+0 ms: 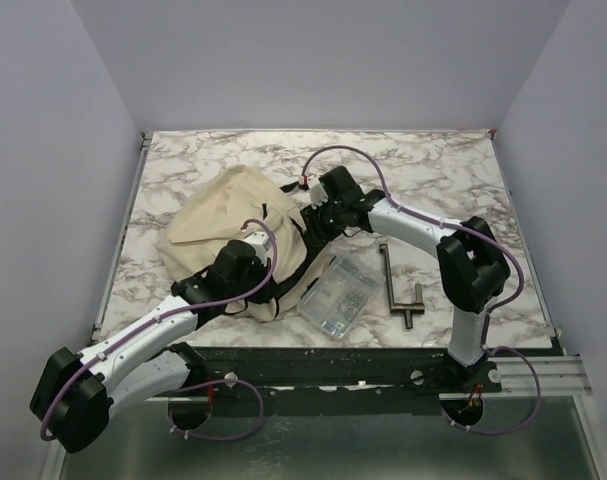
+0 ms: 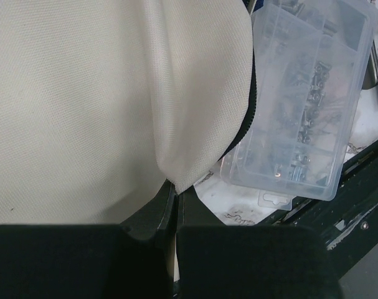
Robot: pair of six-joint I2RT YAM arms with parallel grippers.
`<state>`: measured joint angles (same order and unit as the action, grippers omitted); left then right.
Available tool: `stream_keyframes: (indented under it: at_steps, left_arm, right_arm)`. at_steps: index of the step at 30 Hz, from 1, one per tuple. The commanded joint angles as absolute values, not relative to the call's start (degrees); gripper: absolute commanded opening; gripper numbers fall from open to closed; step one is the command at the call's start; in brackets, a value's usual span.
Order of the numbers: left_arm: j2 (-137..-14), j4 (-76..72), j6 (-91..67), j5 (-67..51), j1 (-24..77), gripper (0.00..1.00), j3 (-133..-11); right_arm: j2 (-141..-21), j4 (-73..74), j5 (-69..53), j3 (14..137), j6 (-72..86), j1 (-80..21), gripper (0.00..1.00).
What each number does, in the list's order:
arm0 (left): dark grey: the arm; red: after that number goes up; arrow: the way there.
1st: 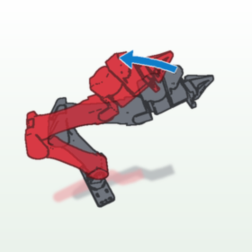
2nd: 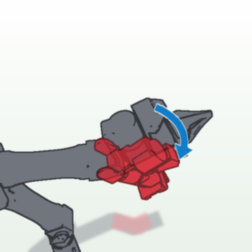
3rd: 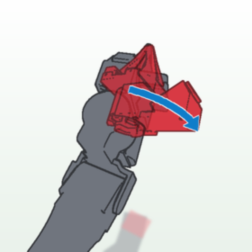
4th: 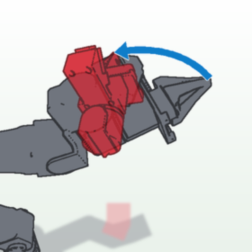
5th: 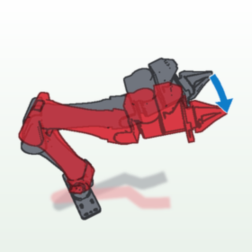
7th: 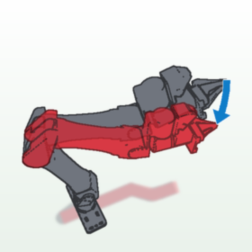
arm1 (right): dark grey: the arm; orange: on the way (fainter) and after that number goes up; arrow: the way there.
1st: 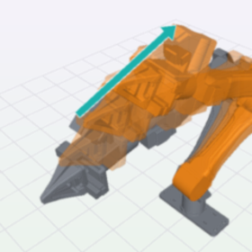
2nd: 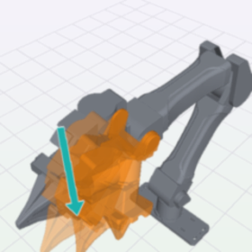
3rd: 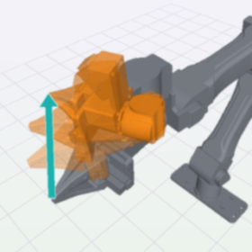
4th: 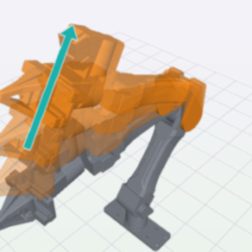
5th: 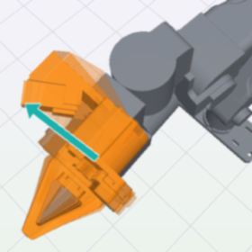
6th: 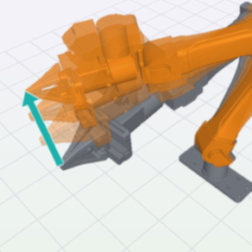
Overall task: Pack the student bag
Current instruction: Zip the student bag at the center of the board.
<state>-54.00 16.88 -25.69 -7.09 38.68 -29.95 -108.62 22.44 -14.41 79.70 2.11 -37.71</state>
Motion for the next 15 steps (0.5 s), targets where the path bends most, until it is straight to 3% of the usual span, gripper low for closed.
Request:
stream_keyframes:
  at_steps: [1, 6, 15]
  left_arm:
    - [-53.17, 18.33, -26.02, -9.58, 38.55, 0.0, -28.61]
    - [-53.38, 18.15, -25.93, -10.08, 38.45, 0.0, -28.57]
    - [-53.6, 17.76, -26.54, -10.79, 38.3, 0.0, -28.27]
  right_arm:
    - [-111.36, 25.87, -7.04, 82.17, -4.21, -38.51, 0.48]
    - [-112.94, 24.04, -3.49, 82.05, -5.21, -39.81, 0.48]
    - [-112.19, 6.91, 3.45, 75.8, -3.21, -43.12, 0.51]
